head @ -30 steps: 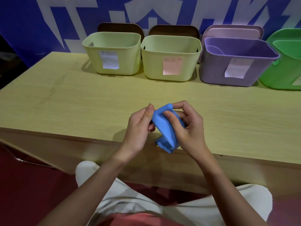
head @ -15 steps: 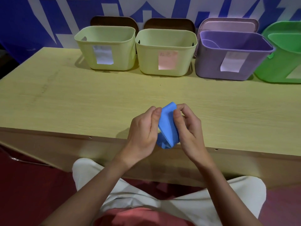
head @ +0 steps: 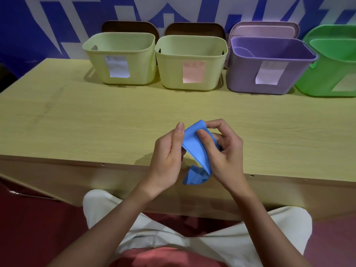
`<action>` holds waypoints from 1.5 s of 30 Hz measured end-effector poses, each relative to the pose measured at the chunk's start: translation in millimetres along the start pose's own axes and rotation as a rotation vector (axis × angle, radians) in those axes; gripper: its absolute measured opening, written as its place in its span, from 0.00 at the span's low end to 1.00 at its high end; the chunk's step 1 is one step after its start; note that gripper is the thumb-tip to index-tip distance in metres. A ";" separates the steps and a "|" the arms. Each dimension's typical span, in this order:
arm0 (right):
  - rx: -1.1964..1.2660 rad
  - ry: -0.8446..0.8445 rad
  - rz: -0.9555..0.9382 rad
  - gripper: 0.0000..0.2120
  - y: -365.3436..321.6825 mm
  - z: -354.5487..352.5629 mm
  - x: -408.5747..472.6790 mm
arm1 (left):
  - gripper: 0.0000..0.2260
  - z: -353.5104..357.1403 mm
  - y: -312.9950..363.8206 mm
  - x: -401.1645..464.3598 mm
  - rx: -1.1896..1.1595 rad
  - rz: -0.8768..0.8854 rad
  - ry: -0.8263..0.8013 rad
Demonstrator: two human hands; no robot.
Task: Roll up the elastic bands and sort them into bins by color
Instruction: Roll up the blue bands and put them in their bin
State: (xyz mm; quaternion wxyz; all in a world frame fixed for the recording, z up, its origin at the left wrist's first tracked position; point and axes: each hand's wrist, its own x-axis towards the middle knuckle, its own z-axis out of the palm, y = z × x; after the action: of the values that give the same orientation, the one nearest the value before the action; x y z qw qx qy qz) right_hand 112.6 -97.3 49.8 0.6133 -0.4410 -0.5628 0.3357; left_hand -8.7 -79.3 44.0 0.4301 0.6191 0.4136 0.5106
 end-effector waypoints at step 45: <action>-0.049 0.067 0.088 0.09 -6.1 -8.0 -12.9 | 0.21 13.0 16.6 -0.6 -0.053 -0.093 -0.099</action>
State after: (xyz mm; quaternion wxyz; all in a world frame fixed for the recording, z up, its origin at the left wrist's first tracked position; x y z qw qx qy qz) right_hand 118.2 -112.7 50.5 0.6057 -0.4911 -0.5299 0.3335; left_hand 5.2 -86.0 58.3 0.4895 0.6120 0.4065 0.4697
